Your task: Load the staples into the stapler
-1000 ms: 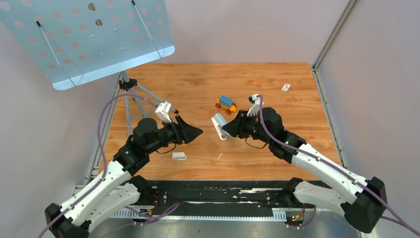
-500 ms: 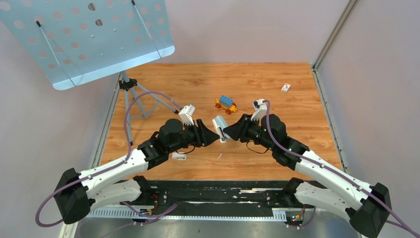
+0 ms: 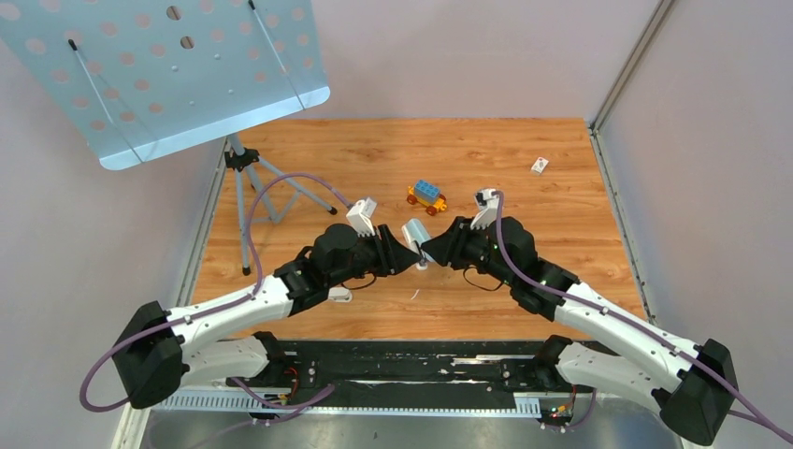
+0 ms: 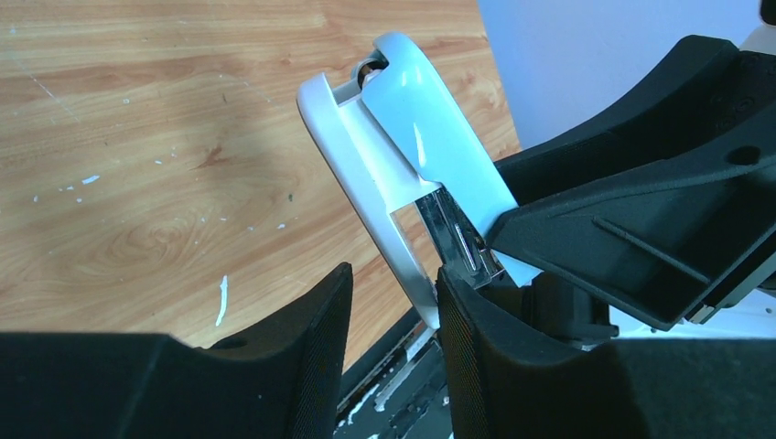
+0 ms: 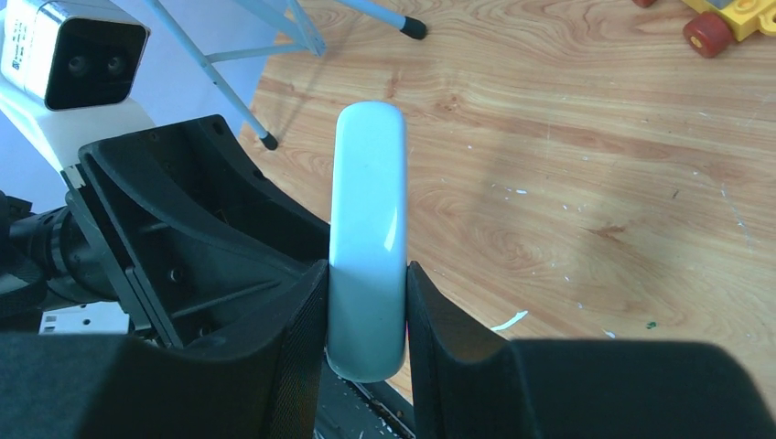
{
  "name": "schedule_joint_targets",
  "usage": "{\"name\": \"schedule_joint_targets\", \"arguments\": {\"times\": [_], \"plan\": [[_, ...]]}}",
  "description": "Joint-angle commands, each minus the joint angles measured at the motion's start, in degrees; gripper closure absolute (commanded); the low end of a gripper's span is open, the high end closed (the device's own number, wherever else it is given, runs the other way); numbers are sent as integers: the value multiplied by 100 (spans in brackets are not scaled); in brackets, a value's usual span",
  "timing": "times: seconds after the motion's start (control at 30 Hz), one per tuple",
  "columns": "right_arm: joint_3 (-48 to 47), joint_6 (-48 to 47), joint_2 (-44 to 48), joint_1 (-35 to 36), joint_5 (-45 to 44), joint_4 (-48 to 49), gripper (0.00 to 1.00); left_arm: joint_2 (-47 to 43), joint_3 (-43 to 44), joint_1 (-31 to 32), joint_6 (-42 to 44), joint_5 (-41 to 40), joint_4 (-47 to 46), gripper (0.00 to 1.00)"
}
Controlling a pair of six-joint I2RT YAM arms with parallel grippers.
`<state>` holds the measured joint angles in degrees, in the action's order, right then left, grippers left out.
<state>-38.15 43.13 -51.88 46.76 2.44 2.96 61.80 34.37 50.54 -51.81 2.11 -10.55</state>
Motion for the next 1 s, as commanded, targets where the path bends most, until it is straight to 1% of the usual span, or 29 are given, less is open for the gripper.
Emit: {"name": "schedule_joint_targets", "arguments": {"times": [0.0,0.13,0.27,0.33,0.43,0.47,0.57,0.7,0.77,0.83,0.87,0.97], "plan": [[84,-25,24,152,-56,363,86,239,155,76,-118,-116,-200,59],[117,-48,18,192,-77,393,86,353,140,78,-287,-80,-317,62],[127,-149,-11,227,-67,329,86,388,-55,78,-644,-61,-738,67],[169,-167,5,252,-81,337,85,455,-99,74,-804,31,-967,76],[243,-205,37,278,-79,331,83,561,-57,78,-919,153,-1092,95],[246,-224,42,280,-73,310,82,589,-39,74,-919,162,-1091,100],[211,-350,74,296,-63,134,69,596,-24,78,-858,90,-1031,100],[206,-603,239,298,-384,-257,48,557,-25,71,-705,-53,-819,100],[265,-705,334,298,-460,-270,42,536,-27,75,-626,-115,-745,100],[267,-774,356,303,-444,-270,39,499,-13,74,-506,-150,-693,100],[241,-790,330,306,-441,-448,39,485,1,78,-445,-164,-668,100],[188,-841,251,307,-361,-511,44,444,18,78,-328,-200,-519,100]]}}
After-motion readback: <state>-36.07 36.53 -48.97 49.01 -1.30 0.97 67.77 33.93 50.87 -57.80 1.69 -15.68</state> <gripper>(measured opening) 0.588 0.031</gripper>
